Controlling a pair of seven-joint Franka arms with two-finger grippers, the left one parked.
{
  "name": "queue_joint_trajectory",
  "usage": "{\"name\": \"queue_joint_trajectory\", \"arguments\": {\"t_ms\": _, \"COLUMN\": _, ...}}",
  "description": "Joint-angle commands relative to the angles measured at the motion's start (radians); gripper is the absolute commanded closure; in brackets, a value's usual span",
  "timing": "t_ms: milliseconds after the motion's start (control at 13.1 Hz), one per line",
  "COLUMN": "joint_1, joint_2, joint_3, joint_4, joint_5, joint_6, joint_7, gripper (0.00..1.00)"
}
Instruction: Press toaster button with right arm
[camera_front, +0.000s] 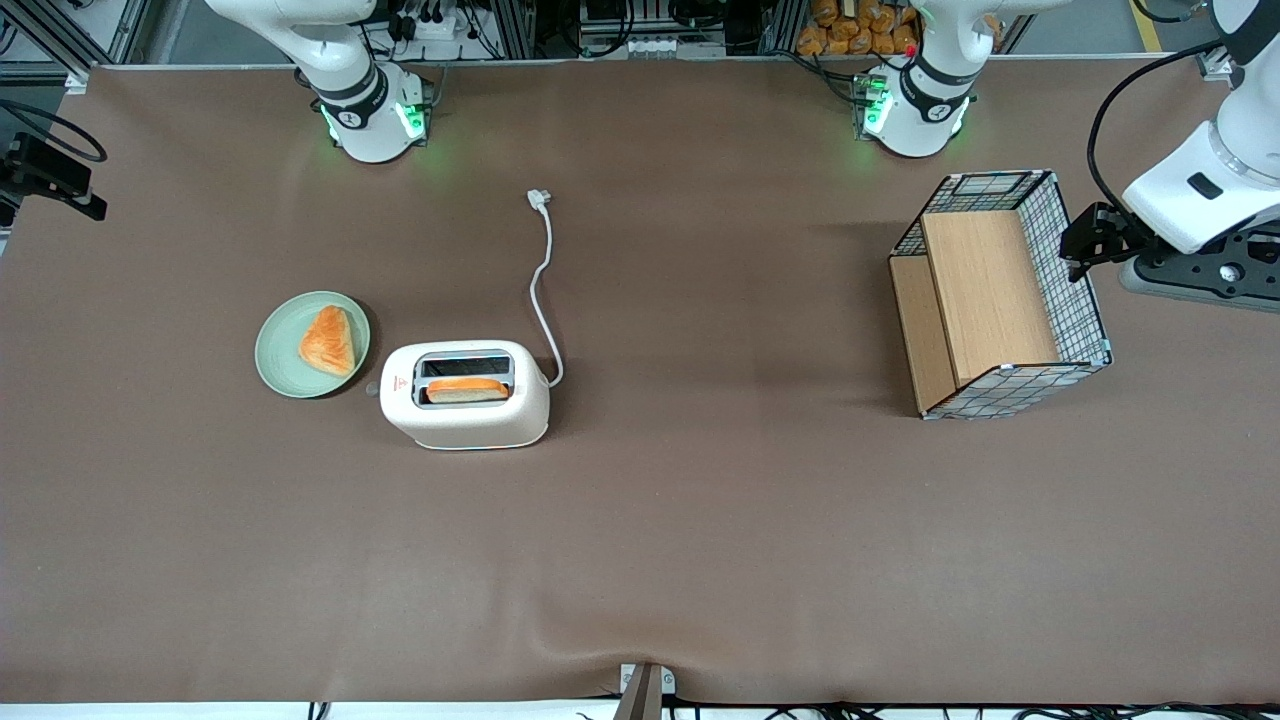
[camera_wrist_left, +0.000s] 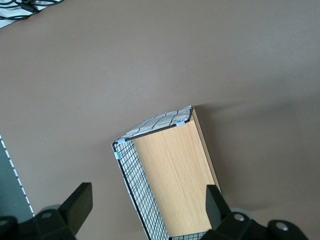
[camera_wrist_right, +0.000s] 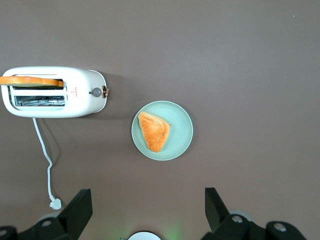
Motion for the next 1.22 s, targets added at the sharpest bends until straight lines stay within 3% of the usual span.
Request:
{"name": "queue_joint_trajectory", "arguments": {"t_ms": 0, "joint_1": 0.014, "joint_2": -0.005, "joint_3": 0.006, "joint_4": -0.004, "joint_5": -0.004, "joint_6": -0.018, "joint_7": -0.001, "gripper": 0.0}}
{"name": "queue_joint_trajectory", "arguments": {"t_ms": 1146, "joint_1": 0.027, "joint_2": -0.001, "joint_3": 0.002, "joint_4": 0.011, "joint_5": -0.01, "joint_6": -0.03, "joint_7": 0.007, "gripper": 0.0}}
